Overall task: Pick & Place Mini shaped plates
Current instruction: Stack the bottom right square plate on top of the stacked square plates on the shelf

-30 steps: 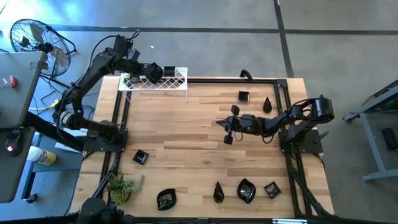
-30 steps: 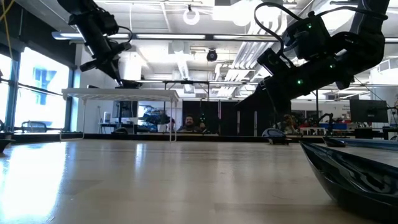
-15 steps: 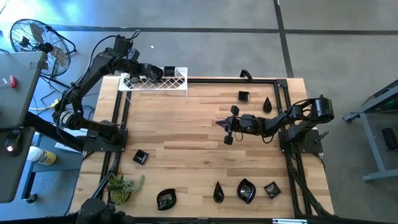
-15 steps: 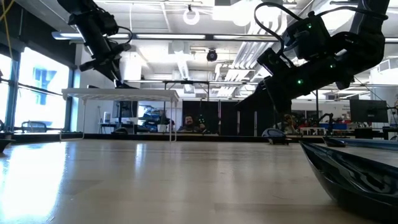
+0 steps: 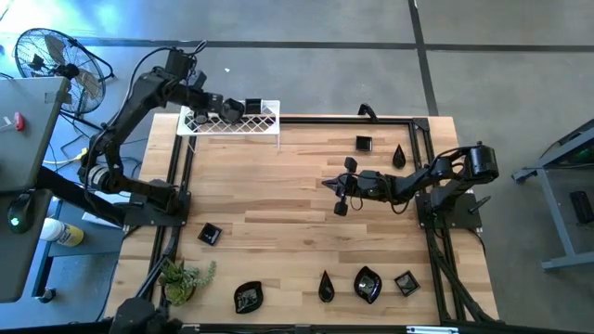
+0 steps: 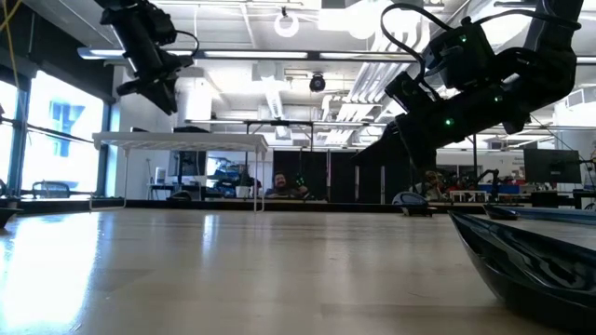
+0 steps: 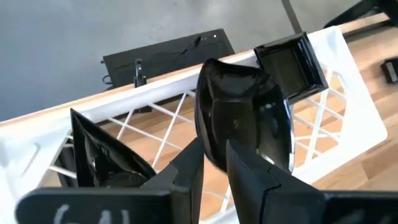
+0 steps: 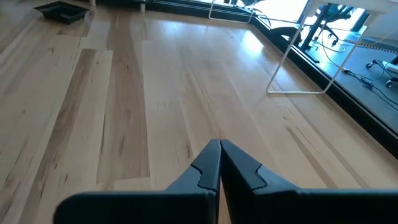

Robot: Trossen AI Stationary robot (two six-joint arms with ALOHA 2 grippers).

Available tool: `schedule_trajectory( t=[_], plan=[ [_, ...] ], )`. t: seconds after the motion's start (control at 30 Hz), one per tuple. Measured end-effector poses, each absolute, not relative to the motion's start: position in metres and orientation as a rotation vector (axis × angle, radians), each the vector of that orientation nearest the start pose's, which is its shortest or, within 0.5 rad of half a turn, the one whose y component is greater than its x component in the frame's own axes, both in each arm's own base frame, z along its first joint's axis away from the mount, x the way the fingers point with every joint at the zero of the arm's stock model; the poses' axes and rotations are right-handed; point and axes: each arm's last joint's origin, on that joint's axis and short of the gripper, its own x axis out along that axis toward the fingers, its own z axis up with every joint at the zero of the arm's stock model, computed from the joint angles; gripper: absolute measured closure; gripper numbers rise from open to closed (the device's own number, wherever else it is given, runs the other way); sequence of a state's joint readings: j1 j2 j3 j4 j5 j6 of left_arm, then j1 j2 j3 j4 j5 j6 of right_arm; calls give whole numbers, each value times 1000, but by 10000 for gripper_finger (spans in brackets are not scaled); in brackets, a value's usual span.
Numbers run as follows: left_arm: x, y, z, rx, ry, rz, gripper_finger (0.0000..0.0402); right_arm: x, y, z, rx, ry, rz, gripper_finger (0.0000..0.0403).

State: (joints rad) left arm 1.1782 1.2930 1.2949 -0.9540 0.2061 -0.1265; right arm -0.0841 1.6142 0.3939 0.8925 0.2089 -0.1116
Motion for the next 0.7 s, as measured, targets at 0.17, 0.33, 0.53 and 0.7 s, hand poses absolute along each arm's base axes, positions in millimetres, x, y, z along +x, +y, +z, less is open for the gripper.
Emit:
schedule_trajectory(
  t=[0.17,0.33,0.53,0.7],
  plan=[
    [99,223,334,-733,778,909,338,261,-28,127,-130,344,-272,397],
    [106,219,323,-690,839,873,341,262,-28,127,-128,344,-260,401],
    [113,198,333,-480,741,824,391,261,-28,126,-121,347,-258,397],
    [114,165,342,-310,541,755,390,261,-28,126,-97,347,-262,401]
  ],
)
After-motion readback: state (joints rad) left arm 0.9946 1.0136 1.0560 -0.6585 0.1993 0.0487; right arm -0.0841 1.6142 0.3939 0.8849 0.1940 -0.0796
